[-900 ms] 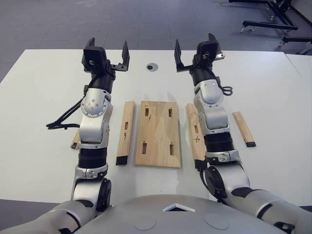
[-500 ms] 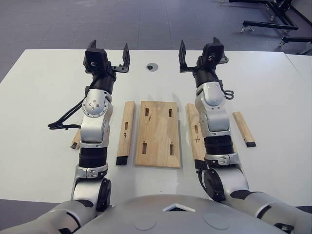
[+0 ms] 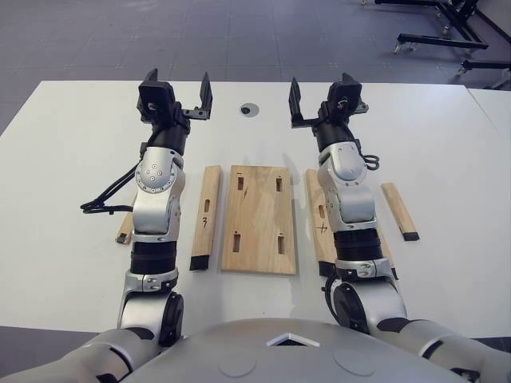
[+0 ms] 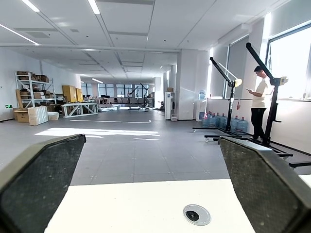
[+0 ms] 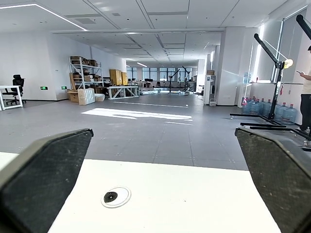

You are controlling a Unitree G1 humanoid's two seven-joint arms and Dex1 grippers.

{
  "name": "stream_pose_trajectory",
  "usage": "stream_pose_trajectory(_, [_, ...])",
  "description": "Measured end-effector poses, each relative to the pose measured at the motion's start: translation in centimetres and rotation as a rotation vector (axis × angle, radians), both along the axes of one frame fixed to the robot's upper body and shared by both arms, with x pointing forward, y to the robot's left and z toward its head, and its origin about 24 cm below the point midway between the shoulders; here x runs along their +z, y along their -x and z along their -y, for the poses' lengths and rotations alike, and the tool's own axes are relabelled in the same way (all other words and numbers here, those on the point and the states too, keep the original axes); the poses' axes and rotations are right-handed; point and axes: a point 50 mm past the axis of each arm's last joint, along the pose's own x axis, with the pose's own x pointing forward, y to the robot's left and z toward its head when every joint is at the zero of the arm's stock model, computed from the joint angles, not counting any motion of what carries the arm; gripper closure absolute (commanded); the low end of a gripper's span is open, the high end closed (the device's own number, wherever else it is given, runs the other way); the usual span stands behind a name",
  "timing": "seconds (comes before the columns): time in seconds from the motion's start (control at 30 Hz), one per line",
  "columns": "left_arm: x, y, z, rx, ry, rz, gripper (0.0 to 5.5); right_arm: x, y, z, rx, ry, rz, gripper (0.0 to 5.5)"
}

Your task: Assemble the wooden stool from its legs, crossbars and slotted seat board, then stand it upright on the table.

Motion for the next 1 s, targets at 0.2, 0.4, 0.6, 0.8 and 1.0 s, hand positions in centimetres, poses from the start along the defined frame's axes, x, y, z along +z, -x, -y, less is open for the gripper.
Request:
stream_pose_trajectory(0.2, [0.0, 0.0, 0.1, -0.004, -0.001, -0.001, 0.48, 0.1, 0.0, 0.0, 0.001, 0.001, 0.003, 0.1])
stream_pose_trajectory(0.4, [0.0, 0.0, 0.1, 0.002, 0.001, -0.001, 0.48, 0.1, 0.0, 0.0, 0.003, -0.003, 0.003, 0.1])
stream_pose_trajectory(0.6, [0.1, 0.1, 0.2, 0.01, -0.042, 0.014, 0.48, 0.4, 0.5, 0.9, 0.019, 0.003, -0.022, 0.1])
stream_pose_trajectory(0.8, [-0.4, 2.2, -0.3, 0.053, -0.064, 0.006, 0.48, -1.8, 4.5, 7.8, -0.039, 0.059, -0.259, 0.1])
stream_pose_trajectory(1.0, [-0.7, 4.1, -1.0, 0.123, -0.051, -0.006, 0.48, -2.3, 7.0, 14.3, -0.052, 0.131, -0.362, 0.1])
